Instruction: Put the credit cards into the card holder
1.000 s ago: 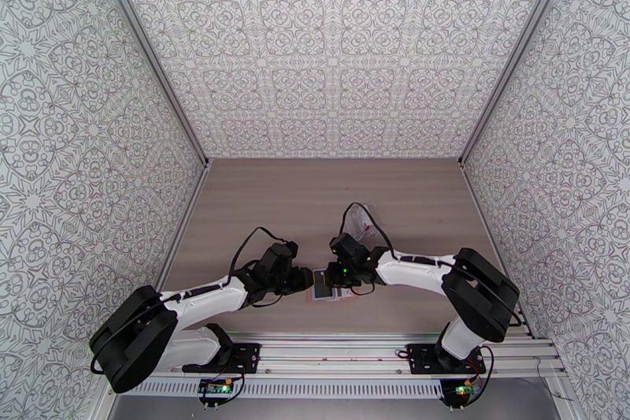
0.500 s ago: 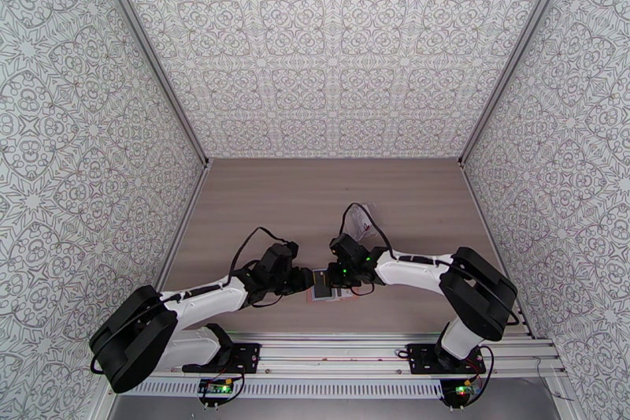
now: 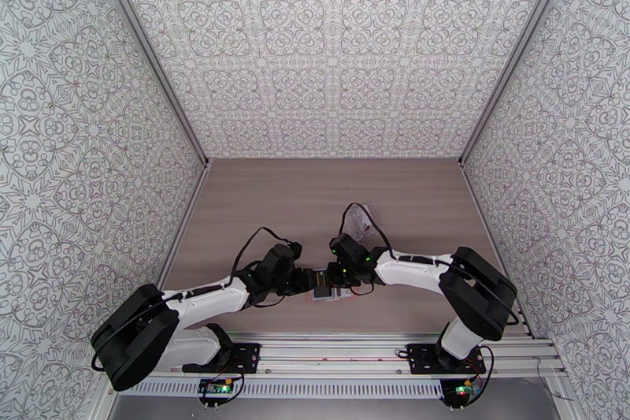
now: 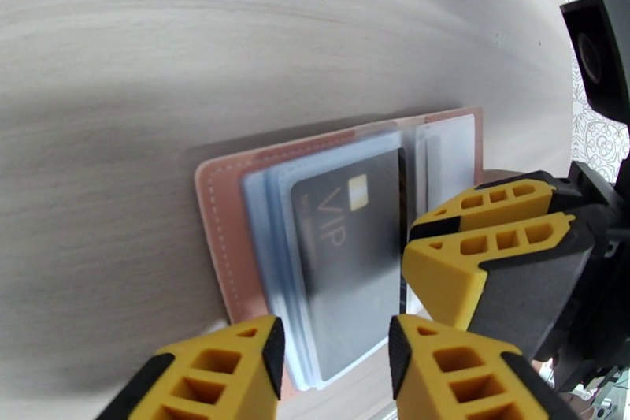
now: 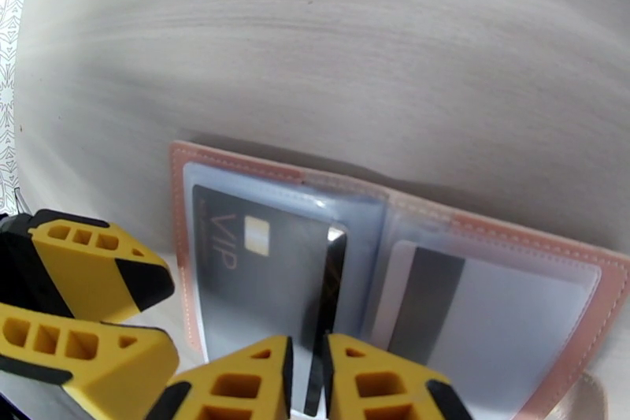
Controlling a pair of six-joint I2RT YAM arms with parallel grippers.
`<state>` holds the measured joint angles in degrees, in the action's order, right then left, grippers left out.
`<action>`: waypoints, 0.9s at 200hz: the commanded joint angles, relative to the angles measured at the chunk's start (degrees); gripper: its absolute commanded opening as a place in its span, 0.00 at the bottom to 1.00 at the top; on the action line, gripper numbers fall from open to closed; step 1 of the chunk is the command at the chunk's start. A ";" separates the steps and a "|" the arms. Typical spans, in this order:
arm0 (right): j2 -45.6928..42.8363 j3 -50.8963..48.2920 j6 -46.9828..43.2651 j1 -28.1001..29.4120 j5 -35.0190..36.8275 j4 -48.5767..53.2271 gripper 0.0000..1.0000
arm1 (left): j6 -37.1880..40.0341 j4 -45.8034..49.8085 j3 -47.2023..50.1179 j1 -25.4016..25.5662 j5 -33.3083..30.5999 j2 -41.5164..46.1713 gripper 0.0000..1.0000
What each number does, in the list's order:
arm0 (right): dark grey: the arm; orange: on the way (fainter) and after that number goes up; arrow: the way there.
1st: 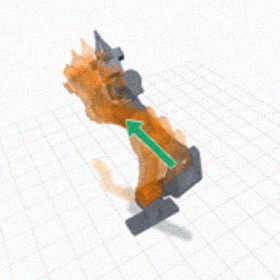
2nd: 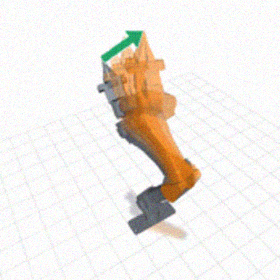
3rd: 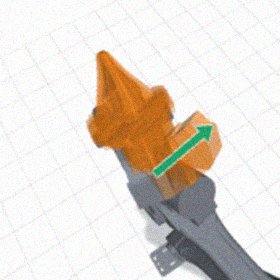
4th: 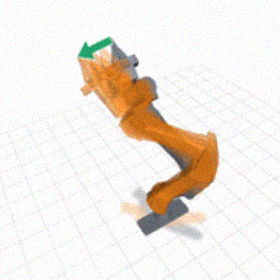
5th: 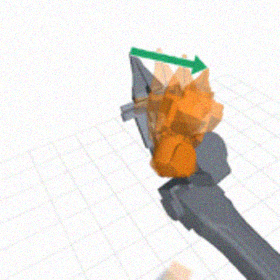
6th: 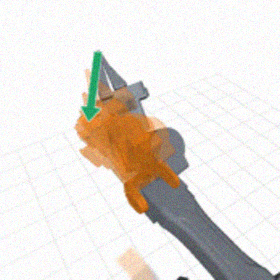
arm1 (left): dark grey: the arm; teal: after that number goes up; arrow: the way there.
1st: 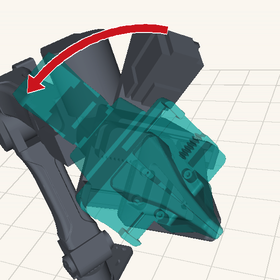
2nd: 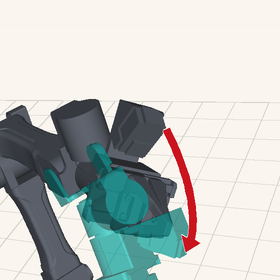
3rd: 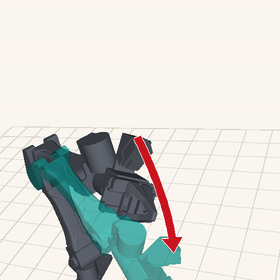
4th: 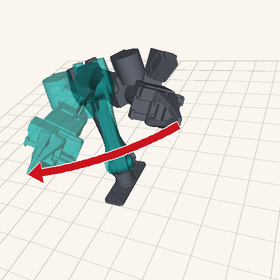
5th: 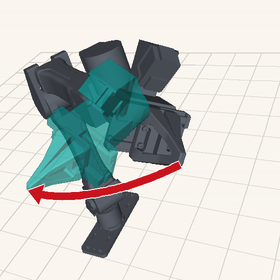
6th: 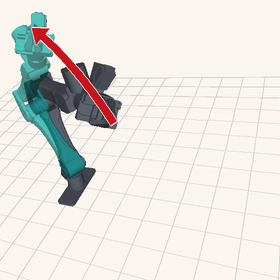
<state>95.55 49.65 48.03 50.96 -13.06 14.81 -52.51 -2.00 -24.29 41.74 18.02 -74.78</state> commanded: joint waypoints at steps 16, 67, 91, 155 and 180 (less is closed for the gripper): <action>0.87 -0.43 -0.06 0.34 0.36 -0.57 0.19 | -0.93 -1.95 -1.51 1.30 0.61 -1.50 0.44; 0.86 -0.51 -0.12 0.33 0.18 -0.51 0.19 | -1.04 -2.31 -1.80 1.69 0.55 -2.51 0.44; 0.79 -0.43 -0.13 0.38 0.14 -0.53 0.19 | -1.10 -2.42 -1.83 1.84 0.52 -2.60 0.44; 0.88 -0.43 -0.24 0.37 -0.04 -0.58 0.19 | -1.23 -2.42 -2.25 1.98 0.85 -2.14 0.44; 0.87 -0.35 -0.30 0.37 -0.10 -0.57 0.19 | -1.28 -2.23 -2.35 1.95 0.86 -1.70 0.44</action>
<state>95.59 49.65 48.03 50.96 -13.08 14.79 -52.95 -3.29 -25.36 43.13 18.22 -76.95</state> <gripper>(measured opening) 0.194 0.442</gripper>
